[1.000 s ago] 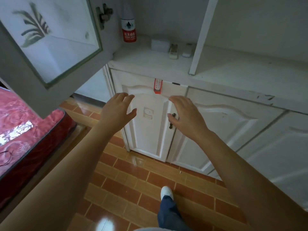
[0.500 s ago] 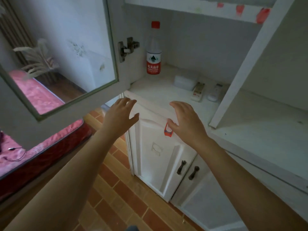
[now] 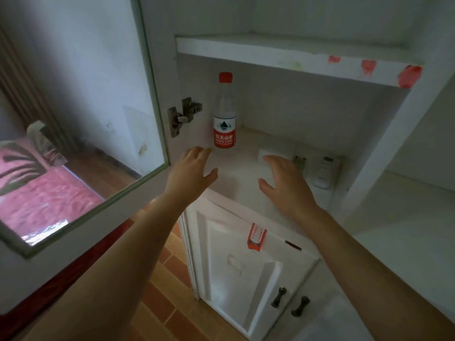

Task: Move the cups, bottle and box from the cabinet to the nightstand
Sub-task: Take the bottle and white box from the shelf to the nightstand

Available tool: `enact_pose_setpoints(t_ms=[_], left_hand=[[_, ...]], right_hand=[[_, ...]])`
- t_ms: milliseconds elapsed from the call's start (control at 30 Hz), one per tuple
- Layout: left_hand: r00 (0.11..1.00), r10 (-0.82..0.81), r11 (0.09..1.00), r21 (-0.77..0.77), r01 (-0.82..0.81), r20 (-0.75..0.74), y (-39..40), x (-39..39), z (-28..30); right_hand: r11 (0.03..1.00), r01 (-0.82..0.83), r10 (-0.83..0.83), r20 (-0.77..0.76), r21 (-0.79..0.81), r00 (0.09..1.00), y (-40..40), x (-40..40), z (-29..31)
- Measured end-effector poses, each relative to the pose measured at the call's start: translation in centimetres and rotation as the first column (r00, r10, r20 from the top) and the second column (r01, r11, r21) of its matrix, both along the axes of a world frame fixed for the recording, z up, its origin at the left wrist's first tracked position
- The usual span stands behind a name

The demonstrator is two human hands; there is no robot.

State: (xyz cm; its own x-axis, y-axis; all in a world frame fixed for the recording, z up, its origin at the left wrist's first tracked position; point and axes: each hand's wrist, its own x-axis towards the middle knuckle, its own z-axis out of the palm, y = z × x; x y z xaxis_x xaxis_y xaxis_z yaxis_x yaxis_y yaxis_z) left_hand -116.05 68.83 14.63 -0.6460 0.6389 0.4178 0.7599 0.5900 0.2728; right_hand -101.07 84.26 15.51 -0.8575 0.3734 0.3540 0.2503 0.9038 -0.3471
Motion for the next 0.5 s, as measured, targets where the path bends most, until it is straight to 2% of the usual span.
enact_pose_setpoints(t_ms=[133,267,367,500], left_hand=[[0.998,0.013,1.000,0.019,-0.014,0.056,2.2,-1.7,0.1],[0.981,0.012,0.998,0.056,-0.023,0.194,5.2,-3.6,0.0],[0.947,-0.008,0.983,0.177,-0.051,0.322,7.7,-5.2,-0.4],[0.872,-0.042,0.916,0.368,-0.161,0.488,10.6,-6.9,-1.1]], right_hand=[[0.998,0.053,-0.053,0.000,-0.015,0.999,1.4,-1.6,0.1],[0.989,0.144,-0.144,0.004,-0.041,0.990,3.0,-3.3,0.0],[0.977,0.203,-0.203,0.007,-0.056,0.979,4.0,-4.3,-0.4],[0.967,0.244,-0.243,0.019,-0.074,0.970,4.9,-4.7,-1.3]])
